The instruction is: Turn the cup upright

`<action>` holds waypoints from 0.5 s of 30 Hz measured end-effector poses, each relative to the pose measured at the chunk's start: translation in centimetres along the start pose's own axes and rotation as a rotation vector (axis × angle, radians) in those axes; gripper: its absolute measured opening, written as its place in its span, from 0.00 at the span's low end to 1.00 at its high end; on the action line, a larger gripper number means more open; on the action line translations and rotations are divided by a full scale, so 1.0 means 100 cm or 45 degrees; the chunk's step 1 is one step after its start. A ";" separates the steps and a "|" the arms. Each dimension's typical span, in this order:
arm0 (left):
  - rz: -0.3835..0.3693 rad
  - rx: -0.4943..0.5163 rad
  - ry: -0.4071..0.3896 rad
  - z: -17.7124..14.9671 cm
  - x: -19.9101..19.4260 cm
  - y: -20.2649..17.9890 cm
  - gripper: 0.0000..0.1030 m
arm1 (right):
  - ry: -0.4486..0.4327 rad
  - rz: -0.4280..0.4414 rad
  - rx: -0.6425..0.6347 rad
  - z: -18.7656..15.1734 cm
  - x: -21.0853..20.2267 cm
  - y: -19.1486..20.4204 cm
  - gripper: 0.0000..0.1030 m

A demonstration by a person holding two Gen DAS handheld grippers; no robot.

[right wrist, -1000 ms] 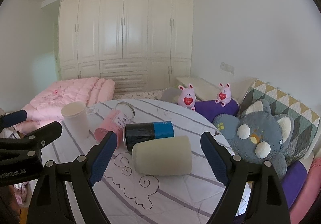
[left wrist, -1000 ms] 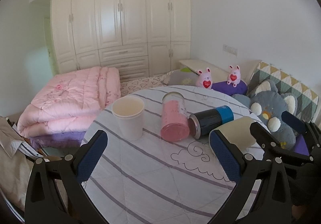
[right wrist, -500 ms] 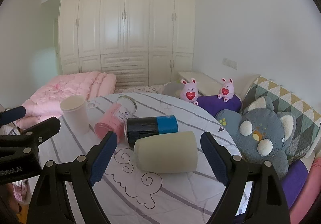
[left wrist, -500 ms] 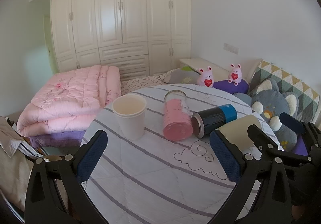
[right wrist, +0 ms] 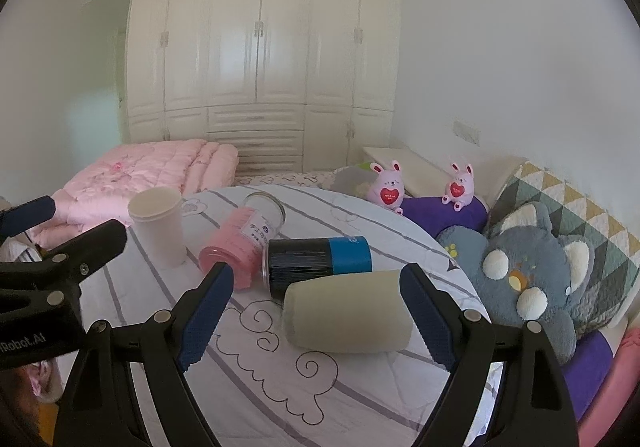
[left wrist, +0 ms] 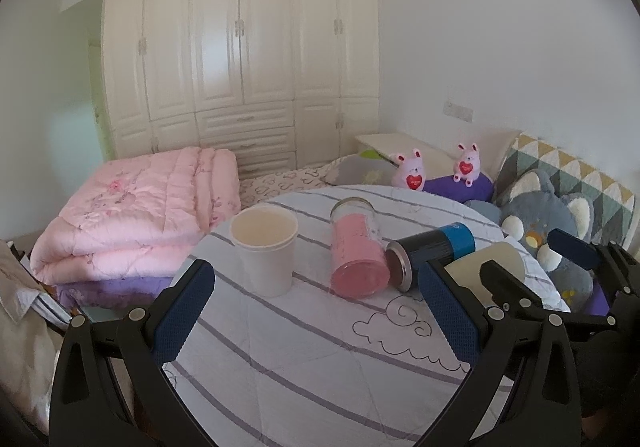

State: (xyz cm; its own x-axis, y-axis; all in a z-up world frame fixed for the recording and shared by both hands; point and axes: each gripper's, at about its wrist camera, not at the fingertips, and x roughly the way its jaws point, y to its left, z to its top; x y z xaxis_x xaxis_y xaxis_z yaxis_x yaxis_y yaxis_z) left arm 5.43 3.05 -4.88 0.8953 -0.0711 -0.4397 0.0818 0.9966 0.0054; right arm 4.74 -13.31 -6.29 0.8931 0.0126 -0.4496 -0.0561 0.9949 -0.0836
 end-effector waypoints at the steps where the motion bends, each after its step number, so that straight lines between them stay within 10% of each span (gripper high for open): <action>1: -0.008 0.000 -0.005 0.000 0.000 0.001 1.00 | -0.006 -0.002 -0.005 0.000 0.000 0.001 0.84; 15: -0.046 -0.012 -0.112 0.002 -0.004 0.009 1.00 | -0.135 -0.031 -0.072 0.006 -0.003 0.014 0.84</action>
State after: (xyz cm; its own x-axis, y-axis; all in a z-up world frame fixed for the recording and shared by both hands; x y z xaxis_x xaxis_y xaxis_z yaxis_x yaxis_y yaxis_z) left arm 5.24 3.95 -4.53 0.9268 -0.1098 -0.3592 0.1108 0.9937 -0.0178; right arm 4.61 -11.82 -5.77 0.9365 0.0021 -0.3508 -0.0564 0.9879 -0.1447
